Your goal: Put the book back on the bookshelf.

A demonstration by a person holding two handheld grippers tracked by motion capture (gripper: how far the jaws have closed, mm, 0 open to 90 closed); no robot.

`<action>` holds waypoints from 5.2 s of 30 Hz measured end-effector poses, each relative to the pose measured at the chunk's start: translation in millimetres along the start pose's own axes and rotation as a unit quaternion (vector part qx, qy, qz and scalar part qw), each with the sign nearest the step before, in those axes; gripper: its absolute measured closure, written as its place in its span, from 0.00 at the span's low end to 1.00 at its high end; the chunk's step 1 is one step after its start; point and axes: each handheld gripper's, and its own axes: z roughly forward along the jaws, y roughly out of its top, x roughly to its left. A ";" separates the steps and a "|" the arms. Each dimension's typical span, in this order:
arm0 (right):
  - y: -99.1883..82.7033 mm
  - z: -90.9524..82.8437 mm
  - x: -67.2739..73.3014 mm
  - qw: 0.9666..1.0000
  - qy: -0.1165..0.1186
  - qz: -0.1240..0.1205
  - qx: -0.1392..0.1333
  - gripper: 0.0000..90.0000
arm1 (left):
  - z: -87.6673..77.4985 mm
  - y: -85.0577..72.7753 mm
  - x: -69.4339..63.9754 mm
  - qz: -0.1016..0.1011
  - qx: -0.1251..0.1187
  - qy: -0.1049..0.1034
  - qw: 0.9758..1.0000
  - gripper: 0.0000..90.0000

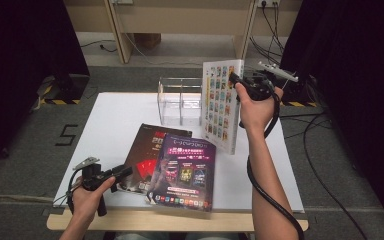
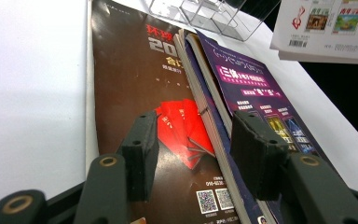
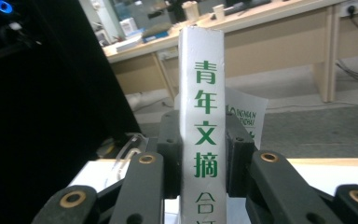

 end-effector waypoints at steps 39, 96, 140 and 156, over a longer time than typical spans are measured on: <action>20.3 87.5 0.8 0.998 -0.050 -0.039 -0.023 0.82 | 0.5 -1.8 2.7 -0.002 0.001 -0.002 1.000 0.57; -65.2 6.9 -17.2 0.992 -0.041 -0.100 0.073 0.70 | -3.3 -6.4 4.6 -0.015 -0.009 -0.002 1.000 0.57; -53.7 8.8 -20.6 0.989 -0.085 -0.104 0.066 0.81 | -3.9 -6.2 6.3 -0.022 -0.011 -0.004 1.000 0.56; -43.6 16.6 -17.4 0.987 -0.094 -0.090 0.094 0.82 | -4.5 -6.1 6.8 -0.023 -0.013 -0.003 1.000 0.54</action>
